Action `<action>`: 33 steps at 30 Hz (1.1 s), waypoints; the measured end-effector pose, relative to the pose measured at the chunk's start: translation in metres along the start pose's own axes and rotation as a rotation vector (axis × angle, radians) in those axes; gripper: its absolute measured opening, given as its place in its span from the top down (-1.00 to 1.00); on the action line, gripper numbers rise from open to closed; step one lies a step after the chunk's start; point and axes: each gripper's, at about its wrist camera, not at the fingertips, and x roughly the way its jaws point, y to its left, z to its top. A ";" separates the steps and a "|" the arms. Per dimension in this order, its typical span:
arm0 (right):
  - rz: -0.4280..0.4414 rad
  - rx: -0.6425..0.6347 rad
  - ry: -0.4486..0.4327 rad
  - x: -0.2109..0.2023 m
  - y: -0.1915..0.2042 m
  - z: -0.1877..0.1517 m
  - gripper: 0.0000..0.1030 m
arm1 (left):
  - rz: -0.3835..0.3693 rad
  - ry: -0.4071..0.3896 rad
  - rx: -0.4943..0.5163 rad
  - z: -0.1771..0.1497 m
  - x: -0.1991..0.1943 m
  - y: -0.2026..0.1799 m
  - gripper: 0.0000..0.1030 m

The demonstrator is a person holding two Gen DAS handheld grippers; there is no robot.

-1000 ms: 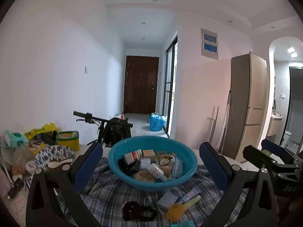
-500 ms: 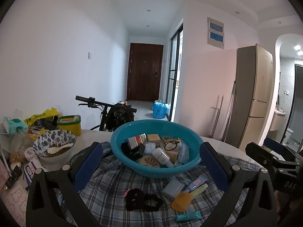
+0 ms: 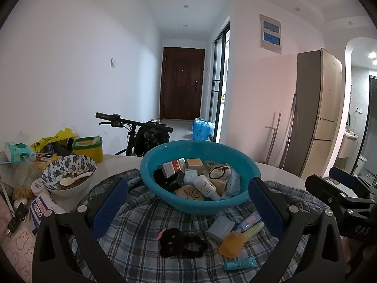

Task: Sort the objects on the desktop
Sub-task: 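Lower both tools toward the loose items on the plaid cloth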

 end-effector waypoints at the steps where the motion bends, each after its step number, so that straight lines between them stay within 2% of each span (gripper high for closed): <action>1: 0.000 0.001 0.002 0.001 0.000 -0.001 -0.99 | 0.001 0.003 0.002 -0.001 0.001 0.000 -1.00; 33: -0.008 0.038 0.140 0.035 -0.003 -0.035 -0.99 | 0.034 0.205 0.041 -0.048 0.052 0.000 -1.00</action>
